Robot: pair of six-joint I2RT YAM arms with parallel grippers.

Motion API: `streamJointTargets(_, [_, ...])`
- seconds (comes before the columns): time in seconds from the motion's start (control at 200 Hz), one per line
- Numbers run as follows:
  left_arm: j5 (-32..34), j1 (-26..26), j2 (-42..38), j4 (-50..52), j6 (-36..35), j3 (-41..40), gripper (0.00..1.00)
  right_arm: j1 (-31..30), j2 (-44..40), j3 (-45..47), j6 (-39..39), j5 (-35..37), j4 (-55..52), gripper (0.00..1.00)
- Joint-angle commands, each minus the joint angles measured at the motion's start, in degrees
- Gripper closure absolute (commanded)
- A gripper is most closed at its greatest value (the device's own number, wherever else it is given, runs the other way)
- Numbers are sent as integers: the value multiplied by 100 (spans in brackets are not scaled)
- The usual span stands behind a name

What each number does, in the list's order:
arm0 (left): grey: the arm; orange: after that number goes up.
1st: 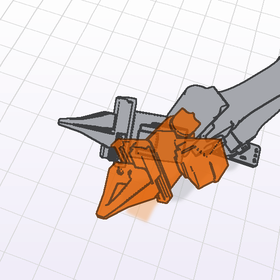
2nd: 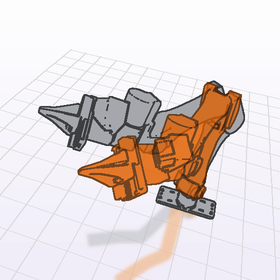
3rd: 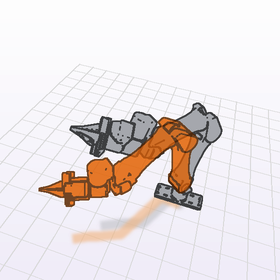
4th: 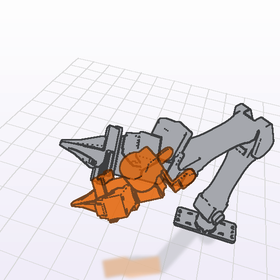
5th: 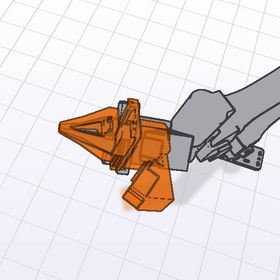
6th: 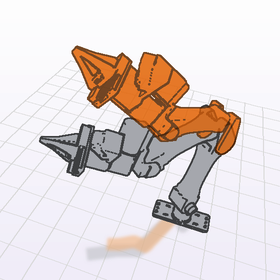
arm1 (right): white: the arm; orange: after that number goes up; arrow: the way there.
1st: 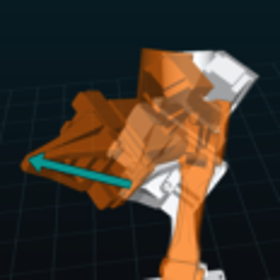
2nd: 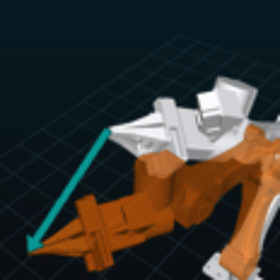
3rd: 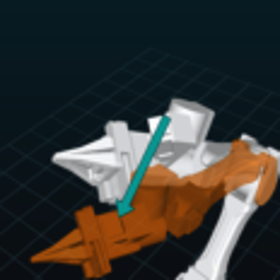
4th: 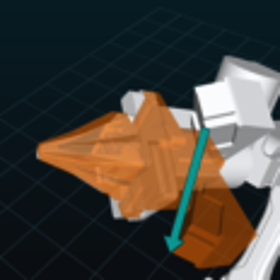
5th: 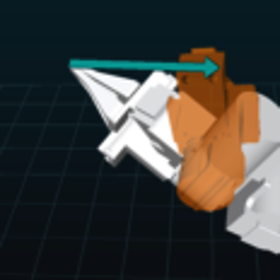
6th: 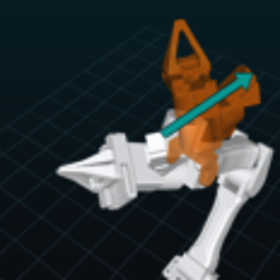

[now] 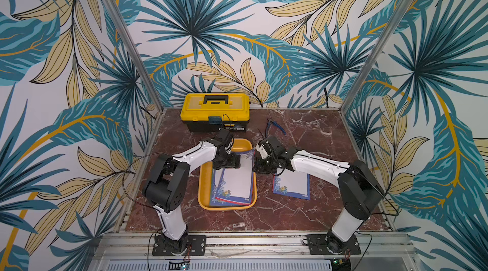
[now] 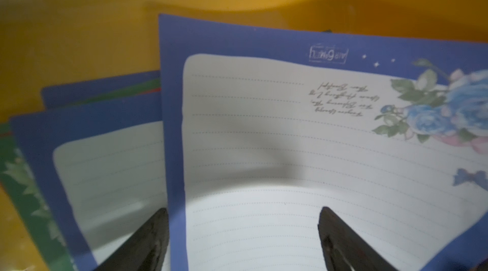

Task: Take out the stationery paper from the storage box
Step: Pick up the stationery paper from the storage box.

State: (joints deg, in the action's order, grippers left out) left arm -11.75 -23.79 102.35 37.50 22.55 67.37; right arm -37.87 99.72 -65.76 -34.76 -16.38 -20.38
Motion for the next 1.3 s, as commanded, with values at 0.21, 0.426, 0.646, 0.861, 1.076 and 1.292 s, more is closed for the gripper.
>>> streamJointTargets(0.21, [100,29,-91,4,0,-120,9,-25,196,10,139,100,-264,89])
streamJointTargets(0.426, [144,27,-99,3,-6,-150,8,-23,204,4,122,86,-266,90])
streamJointTargets(0.646, [147,24,-199,6,5,-175,11,-27,188,0,110,72,-283,91])
streamJointTargets(0.861, [288,28,-311,3,44,-207,10,-20,188,4,110,60,-282,93])
streamJointTargets(1.076, [252,40,-323,3,51,-208,13,-28,171,-2,111,63,-283,93])
streamJointTargets(1.292, [77,41,-303,3,4,-198,22,-26,188,-7,111,55,-285,93])
